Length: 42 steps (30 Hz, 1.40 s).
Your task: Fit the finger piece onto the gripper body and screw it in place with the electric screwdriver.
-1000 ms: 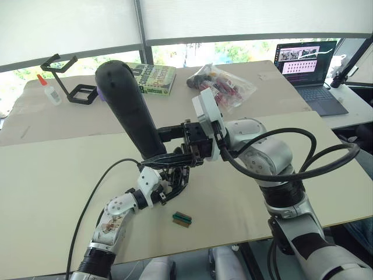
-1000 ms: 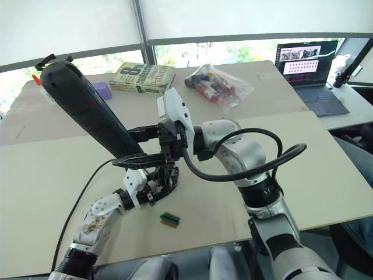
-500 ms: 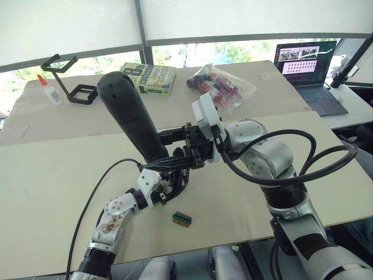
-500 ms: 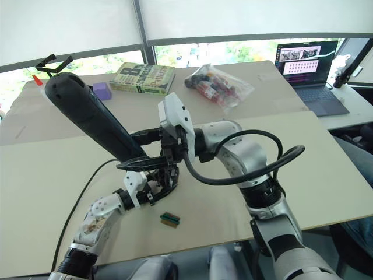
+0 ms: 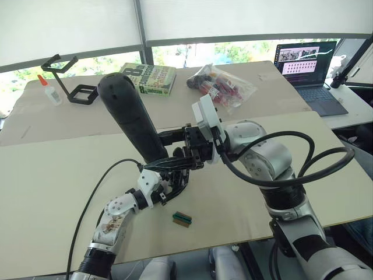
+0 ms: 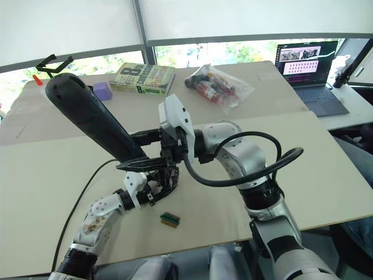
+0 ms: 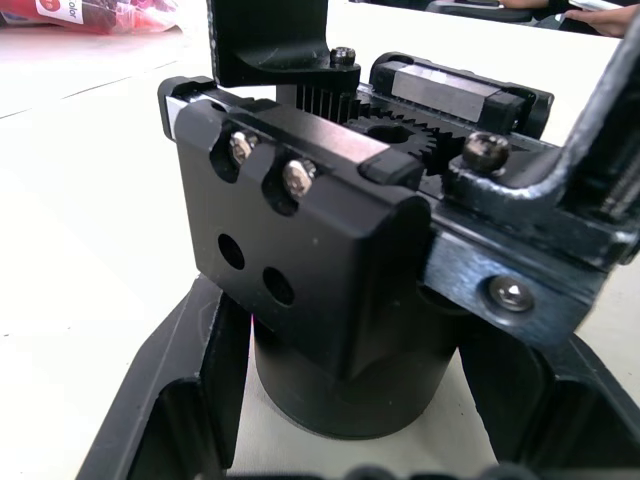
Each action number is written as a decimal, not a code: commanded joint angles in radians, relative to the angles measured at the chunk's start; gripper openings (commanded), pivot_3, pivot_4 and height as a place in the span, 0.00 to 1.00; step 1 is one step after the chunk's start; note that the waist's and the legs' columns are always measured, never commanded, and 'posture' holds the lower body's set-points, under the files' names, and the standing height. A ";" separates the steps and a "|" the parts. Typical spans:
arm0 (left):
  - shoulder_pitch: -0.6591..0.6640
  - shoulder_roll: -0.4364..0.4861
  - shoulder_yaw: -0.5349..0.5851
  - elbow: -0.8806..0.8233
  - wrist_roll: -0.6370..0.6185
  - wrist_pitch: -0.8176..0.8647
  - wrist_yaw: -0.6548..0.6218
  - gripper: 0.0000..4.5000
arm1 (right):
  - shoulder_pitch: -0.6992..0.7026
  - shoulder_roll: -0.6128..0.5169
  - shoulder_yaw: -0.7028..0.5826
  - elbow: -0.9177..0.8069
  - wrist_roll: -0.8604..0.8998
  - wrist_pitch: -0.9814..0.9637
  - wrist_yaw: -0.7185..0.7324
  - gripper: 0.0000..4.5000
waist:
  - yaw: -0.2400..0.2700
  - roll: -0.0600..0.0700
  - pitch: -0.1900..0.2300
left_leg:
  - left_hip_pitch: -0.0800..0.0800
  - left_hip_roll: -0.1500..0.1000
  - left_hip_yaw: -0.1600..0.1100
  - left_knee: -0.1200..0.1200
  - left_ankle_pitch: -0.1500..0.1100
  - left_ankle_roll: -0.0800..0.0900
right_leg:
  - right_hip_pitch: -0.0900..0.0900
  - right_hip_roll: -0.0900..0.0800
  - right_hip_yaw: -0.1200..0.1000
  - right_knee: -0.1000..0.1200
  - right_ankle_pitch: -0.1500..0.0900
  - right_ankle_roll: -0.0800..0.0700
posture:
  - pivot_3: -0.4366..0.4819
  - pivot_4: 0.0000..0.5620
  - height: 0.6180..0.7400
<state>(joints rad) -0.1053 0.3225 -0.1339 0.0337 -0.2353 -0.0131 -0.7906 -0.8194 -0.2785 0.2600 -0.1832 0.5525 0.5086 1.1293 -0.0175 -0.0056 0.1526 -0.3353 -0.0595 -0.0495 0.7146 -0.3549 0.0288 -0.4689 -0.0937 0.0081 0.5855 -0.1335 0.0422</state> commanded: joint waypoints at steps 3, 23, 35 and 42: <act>0.032 -0.003 -0.033 -0.006 0.007 0.029 -0.008 0.55 | 0.002 0.015 -0.014 -0.021 0.009 -0.025 -0.008 0.43 | 0.000 0.000 0.000 | 0.000 0.000 0.000 0.000 0.000 0.000 | 0.000 0.000 0.000 0.000 0.000 0.000 | 0.48 0.27 1.00; 0.036 -0.003 -0.035 -0.012 0.005 0.037 -0.009 0.55 | 0.017 0.029 -0.012 -0.029 0.012 -0.019 -0.025 0.43 | 0.000 0.000 0.000 | 0.000 0.000 0.000 0.000 0.000 0.000 | 0.000 0.000 0.000 0.000 0.000 0.000 | 0.48 0.27 1.00; 0.032 -0.004 -0.033 -0.005 0.003 0.039 -0.009 0.55 | 0.054 0.016 -0.013 0.034 -0.017 -0.046 -0.025 0.43 | 0.000 0.000 -0.001 | 0.001 0.000 0.000 0.000 0.000 0.000 | 0.001 0.000 0.000 0.000 0.000 0.000 | 0.48 0.27 1.00; 0.031 -0.004 -0.029 -0.003 -0.003 0.048 -0.011 0.55 | 0.104 0.016 -0.015 0.094 -0.032 -0.072 -0.035 0.43 | 0.001 0.001 -0.002 | 0.007 0.000 0.000 -0.001 0.000 0.000 | 0.007 0.000 0.000 -0.001 0.000 0.000 | 0.48 0.27 1.00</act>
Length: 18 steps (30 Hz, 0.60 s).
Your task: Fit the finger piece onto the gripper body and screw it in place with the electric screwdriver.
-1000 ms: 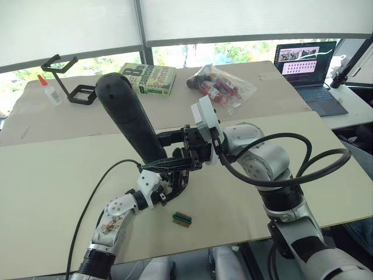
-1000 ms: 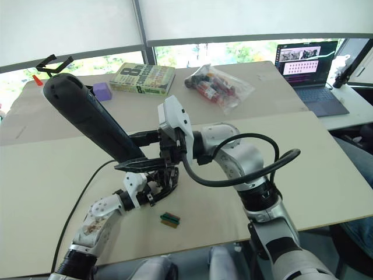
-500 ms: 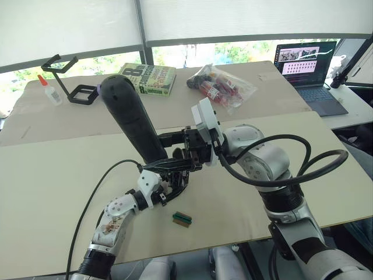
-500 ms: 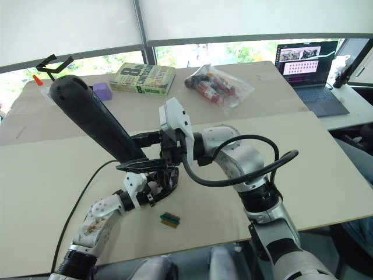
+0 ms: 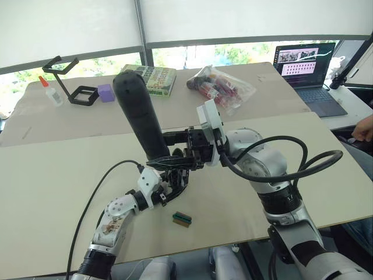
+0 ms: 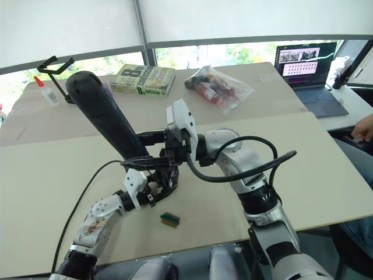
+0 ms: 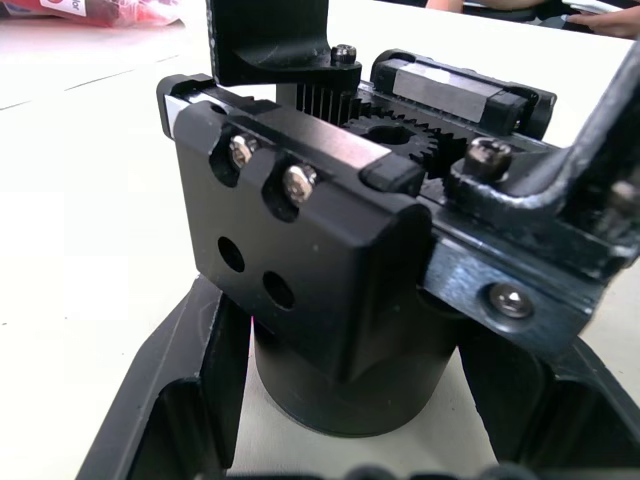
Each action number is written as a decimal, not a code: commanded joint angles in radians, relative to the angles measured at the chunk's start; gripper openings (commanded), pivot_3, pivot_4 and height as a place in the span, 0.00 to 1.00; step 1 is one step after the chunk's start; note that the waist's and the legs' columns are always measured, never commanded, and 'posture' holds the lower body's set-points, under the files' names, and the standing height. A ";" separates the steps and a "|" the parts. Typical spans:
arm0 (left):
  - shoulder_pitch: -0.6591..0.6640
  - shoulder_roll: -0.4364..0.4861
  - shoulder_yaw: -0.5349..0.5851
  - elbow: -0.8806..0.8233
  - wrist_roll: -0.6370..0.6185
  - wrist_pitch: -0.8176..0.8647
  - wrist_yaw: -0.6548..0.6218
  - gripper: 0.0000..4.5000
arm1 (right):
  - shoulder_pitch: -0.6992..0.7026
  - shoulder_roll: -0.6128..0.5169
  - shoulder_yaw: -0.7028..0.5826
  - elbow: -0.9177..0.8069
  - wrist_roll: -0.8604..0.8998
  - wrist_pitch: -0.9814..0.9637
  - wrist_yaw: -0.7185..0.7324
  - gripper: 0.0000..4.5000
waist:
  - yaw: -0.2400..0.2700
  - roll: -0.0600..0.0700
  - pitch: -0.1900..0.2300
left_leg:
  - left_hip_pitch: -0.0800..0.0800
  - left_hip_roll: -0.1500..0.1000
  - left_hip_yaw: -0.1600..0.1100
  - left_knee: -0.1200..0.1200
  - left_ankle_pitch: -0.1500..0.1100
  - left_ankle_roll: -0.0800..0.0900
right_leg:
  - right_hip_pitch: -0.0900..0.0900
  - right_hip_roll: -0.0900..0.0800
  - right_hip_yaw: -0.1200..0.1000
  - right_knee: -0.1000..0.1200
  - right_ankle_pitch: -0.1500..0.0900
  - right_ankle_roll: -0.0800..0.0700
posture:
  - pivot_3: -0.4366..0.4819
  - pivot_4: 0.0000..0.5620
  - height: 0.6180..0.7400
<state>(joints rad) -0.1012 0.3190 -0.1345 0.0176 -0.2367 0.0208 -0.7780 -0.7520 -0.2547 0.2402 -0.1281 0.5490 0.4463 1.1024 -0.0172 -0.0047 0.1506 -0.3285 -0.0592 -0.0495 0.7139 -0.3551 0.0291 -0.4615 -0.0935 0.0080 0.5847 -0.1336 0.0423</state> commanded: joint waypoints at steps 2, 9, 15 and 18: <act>0.026 0.000 -0.026 0.013 -0.003 0.018 -0.024 0.55 | 0.048 -0.006 0.007 0.052 -0.036 -0.020 -0.011 0.43 | -0.001 0.000 -0.001 | 0.006 0.000 0.000 -0.002 0.000 0.000 | 0.005 0.000 0.000 -0.004 0.000 0.000 | 0.48 0.27 1.00; 0.024 0.002 -0.022 0.012 -0.003 0.020 -0.024 0.55 | 0.083 -0.001 0.032 0.069 -0.053 -0.030 -0.025 0.43 | -0.001 0.002 -0.004 | 0.008 0.001 0.000 -0.003 0.000 0.001 | 0.006 0.001 0.000 -0.006 0.000 0.000 | 0.48 0.27 1.00; 0.020 0.004 -0.020 0.016 -0.002 0.016 -0.025 0.55 | 0.098 -0.001 0.054 0.067 -0.059 -0.014 -0.043 0.43 | -0.001 0.002 -0.009 | 0.009 0.001 0.001 -0.003 0.000 0.001 | 0.006 0.001 0.001 -0.006 0.000 0.000 | 0.48 0.27 1.00; 0.021 0.005 -0.019 0.016 -0.002 0.013 -0.025 0.55 | 0.102 -0.007 0.069 0.066 -0.063 0.001 -0.054 0.43 | -0.001 0.002 -0.011 | 0.009 0.001 0.001 -0.003 0.000 0.001 | 0.006 0.001 0.001 -0.006 0.000 0.000 | 0.48 0.27 1.00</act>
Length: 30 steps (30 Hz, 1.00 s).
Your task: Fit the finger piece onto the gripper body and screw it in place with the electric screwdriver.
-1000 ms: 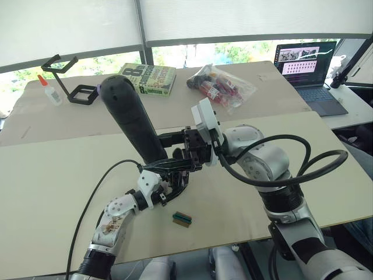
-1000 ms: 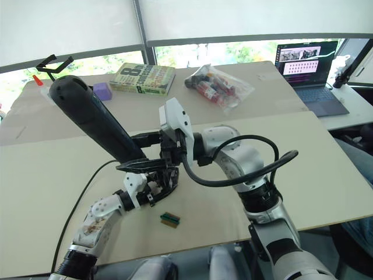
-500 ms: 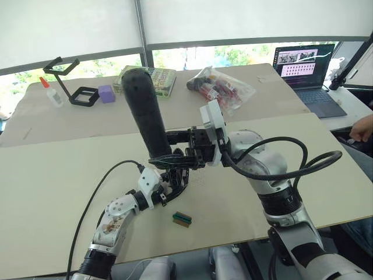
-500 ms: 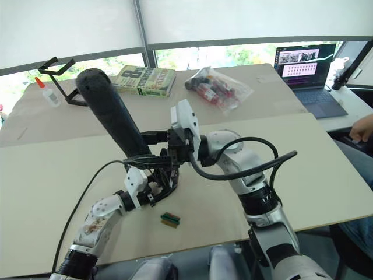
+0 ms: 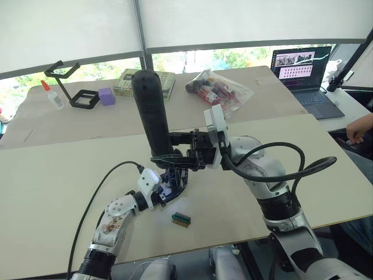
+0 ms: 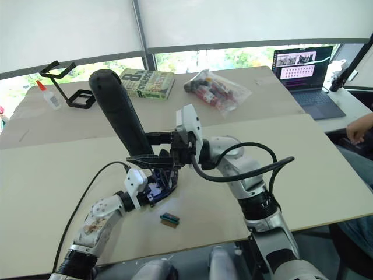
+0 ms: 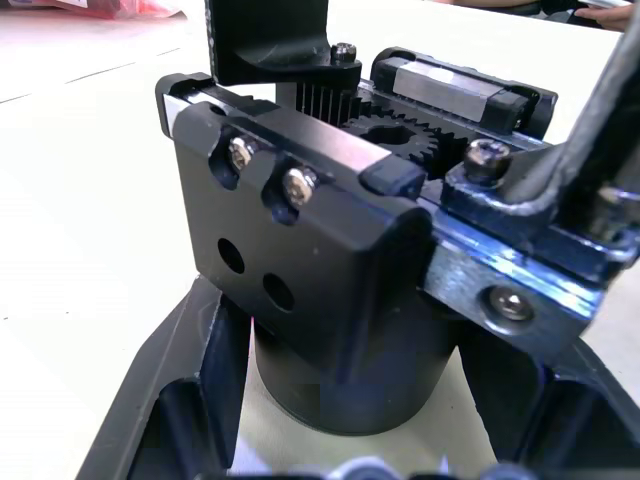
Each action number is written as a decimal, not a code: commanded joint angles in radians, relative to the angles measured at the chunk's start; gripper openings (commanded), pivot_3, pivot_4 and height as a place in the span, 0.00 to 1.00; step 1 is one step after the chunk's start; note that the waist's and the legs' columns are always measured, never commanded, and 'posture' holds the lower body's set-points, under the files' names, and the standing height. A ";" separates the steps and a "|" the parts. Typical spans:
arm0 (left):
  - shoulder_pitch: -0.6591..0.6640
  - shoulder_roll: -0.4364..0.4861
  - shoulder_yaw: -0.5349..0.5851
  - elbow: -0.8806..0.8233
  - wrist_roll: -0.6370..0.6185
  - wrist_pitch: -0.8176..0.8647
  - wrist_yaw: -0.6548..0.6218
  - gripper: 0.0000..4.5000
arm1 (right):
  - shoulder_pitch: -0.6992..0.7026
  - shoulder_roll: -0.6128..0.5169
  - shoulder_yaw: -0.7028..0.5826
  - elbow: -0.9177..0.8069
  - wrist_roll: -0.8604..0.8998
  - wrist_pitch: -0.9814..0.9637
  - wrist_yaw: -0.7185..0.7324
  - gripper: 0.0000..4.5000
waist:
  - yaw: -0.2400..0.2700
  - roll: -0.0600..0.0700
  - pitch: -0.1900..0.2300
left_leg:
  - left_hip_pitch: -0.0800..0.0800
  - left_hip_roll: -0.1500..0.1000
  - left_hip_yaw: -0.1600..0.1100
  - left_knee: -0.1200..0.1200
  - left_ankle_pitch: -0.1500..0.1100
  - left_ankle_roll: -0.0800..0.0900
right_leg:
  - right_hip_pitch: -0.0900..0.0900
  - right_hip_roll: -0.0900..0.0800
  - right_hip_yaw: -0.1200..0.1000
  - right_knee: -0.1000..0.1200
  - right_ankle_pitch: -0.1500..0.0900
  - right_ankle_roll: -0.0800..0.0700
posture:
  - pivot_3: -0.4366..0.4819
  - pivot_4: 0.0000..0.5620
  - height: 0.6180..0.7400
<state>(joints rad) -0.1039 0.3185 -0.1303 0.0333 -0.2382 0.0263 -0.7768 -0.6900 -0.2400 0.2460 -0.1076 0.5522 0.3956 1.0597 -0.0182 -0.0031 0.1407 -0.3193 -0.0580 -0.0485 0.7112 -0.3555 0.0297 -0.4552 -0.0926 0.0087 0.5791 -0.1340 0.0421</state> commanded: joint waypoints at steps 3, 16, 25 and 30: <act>0.025 0.005 -0.023 -0.001 0.000 0.007 -0.026 0.55 | 0.042 -0.023 0.078 0.047 -0.073 0.060 -0.025 0.43 | -0.001 0.001 -0.005 | 0.000 0.000 0.000 0.000 0.000 0.000 | 0.000 0.000 0.000 0.000 0.000 0.000 | 0.48 0.27 1.00; 0.020 -0.002 -0.028 0.004 0.004 0.003 -0.023 0.55 | 0.033 -0.043 0.100 0.036 -0.075 0.041 -0.027 0.43 | 0.000 0.000 -0.011 | 0.000 0.000 0.000 -0.001 0.000 0.000 | 0.000 0.000 0.000 0.000 0.000 0.000 | 0.48 0.27 1.00; 0.022 -0.005 -0.027 0.006 0.006 0.000 -0.019 0.55 | 0.001 -0.055 0.070 -0.015 -0.040 0.023 0.018 0.43 | 0.001 0.000 -0.011 | 0.000 0.000 0.000 -0.001 0.000 0.000 | 0.000 0.000 0.000 -0.001 0.000 0.000 | 0.48 0.27 1.00; 0.022 -0.005 -0.025 0.014 0.014 0.007 -0.006 0.55 | -0.065 -0.033 -0.011 -0.085 0.076 0.035 0.052 0.43 | 0.002 0.000 -0.011 | -0.001 0.000 0.000 -0.001 0.000 0.000 | -0.001 0.000 0.000 -0.001 0.000 0.000 | 0.48 0.27 1.00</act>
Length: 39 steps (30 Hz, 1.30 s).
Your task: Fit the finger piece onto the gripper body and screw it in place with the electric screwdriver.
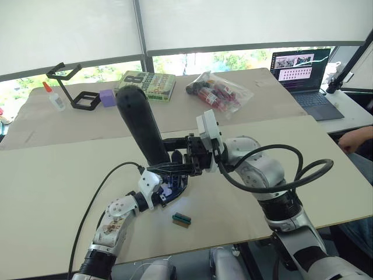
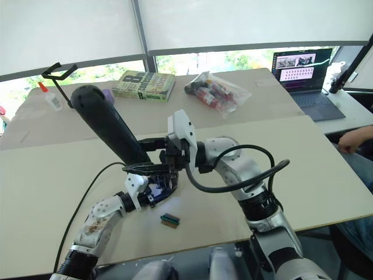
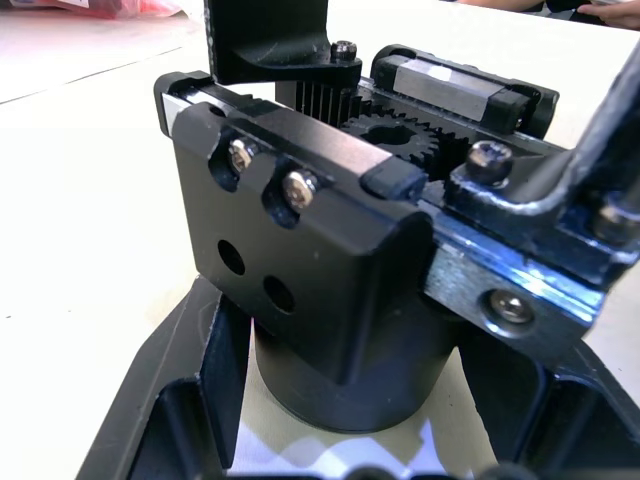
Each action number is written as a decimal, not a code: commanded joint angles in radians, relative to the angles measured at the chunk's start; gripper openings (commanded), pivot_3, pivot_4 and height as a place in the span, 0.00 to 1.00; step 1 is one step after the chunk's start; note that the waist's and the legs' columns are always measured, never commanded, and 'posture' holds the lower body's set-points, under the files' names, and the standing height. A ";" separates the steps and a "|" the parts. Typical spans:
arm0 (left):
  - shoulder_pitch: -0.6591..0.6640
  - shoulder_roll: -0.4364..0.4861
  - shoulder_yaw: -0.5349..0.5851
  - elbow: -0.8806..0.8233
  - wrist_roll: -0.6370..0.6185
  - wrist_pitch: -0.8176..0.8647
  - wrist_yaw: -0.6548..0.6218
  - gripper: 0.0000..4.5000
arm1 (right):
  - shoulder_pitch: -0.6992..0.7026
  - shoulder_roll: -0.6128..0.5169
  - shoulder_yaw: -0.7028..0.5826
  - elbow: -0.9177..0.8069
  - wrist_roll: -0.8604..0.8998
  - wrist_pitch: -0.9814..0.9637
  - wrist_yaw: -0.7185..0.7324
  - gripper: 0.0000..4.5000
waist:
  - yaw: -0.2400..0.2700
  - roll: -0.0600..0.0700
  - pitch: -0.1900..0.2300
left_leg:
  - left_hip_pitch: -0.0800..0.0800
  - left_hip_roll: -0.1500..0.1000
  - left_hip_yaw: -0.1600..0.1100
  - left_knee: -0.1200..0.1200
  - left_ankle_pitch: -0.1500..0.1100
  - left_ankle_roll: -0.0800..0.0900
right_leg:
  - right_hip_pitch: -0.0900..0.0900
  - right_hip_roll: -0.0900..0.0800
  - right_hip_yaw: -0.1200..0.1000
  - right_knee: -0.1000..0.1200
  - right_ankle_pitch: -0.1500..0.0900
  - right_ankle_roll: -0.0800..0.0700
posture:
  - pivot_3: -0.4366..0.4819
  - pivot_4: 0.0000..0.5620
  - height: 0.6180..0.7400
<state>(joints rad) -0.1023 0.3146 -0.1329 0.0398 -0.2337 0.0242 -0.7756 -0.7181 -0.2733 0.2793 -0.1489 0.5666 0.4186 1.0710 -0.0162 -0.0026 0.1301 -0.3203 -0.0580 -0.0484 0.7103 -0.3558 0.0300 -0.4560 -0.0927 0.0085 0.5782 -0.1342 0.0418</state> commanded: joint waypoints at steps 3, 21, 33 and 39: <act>0.012 -0.006 -0.023 0.023 0.016 0.013 0.003 0.55 | -0.074 0.013 -0.105 -0.086 0.175 0.022 0.101 0.43 | 0.002 0.000 0.001 | -0.002 0.000 0.000 0.000 0.000 0.000 | -0.001 0.000 0.000 0.000 0.000 0.000 | 0.48 0.27 1.00; 0.098 0.021 0.099 -0.042 -0.069 -0.025 0.000 0.99 | -0.067 -0.235 -0.289 -0.308 0.483 0.270 0.086 0.43 | 0.000 -0.001 0.002 | -0.002 0.000 -0.001 -0.001 -0.002 0.003 | -0.001 -0.001 0.000 -0.001 0.000 0.000 | 0.48 0.27 1.00; 0.429 0.325 0.460 -0.271 -0.358 -0.033 -0.284 0.99 | 0.097 -0.997 -0.252 -0.081 0.268 0.525 0.261 0.43 | 0.021 -0.004 0.019 | -0.004 0.001 0.001 -0.004 -0.008 0.011 | -0.003 -0.003 -0.004 -0.003 -0.002 -0.001 | 0.48 0.27 1.00; 0.528 0.396 0.602 -0.272 -0.400 0.005 -0.329 0.99 | 0.028 -1.029 0.072 0.160 -0.159 0.518 0.182 0.43 | 0.002 -0.004 0.025 | -0.004 0.002 0.006 -0.004 -0.007 0.009 | -0.003 -0.003 -0.002 -0.003 -0.004 0.000 | 0.48 0.27 1.00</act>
<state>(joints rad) 0.4062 0.6980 0.4296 -0.2077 -0.6287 0.0287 -1.0945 -0.6520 -1.3062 0.3290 -0.0404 0.5041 0.9632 1.2671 -0.0142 -0.0069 0.1550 -0.3235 -0.0556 -0.0418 0.7063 -0.3619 0.0379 -0.4593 -0.0954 0.0073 0.5755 -0.1379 0.0420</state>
